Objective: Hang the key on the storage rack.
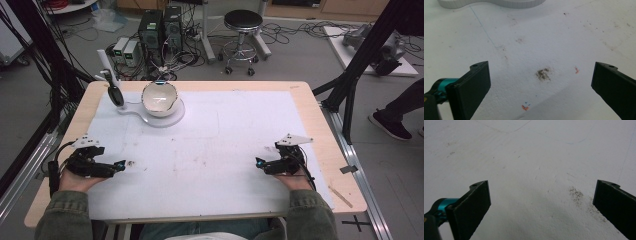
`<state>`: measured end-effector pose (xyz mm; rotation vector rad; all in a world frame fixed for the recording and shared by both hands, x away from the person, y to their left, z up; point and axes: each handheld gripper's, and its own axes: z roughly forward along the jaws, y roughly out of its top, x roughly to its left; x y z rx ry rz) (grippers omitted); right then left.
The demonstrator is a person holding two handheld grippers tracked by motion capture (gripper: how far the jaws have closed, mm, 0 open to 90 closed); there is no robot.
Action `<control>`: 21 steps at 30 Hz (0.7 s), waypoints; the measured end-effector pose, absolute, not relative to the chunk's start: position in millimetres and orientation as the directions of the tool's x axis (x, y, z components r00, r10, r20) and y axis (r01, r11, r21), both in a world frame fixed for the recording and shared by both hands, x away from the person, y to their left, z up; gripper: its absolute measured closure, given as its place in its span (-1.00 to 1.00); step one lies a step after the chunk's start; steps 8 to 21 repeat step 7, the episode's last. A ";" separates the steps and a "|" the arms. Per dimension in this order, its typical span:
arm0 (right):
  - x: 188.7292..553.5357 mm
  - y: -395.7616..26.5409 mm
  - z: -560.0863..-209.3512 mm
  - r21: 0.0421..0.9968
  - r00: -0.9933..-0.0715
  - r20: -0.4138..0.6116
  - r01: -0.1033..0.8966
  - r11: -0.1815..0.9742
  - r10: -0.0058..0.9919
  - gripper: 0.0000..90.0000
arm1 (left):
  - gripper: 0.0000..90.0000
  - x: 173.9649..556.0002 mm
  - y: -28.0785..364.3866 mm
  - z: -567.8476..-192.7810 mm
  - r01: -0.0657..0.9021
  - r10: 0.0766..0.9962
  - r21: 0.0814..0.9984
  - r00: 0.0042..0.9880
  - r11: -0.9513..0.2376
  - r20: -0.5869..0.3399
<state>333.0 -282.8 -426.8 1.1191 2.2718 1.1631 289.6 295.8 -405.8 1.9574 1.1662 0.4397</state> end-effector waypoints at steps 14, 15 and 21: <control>333.3 -283.4 -426.8 0.798 -0.621 0.045 0.493 0.346 0.782 -0.99 | -0.94 278.8 298.9 -413.7 0.543 0.848 0.799 0.523 -0.257 -0.083; 333.3 -283.4 -426.8 0.798 -0.621 0.045 0.493 0.346 0.782 -0.99 | -0.94 278.8 298.9 -413.7 0.543 0.848 0.799 0.523 -0.257 -0.083; 333.3 -283.4 -426.8 0.798 -0.621 0.045 0.493 0.346 0.782 -0.99 | -0.94 278.8 298.9 -413.7 0.543 0.848 0.799 0.523 -0.257 -0.083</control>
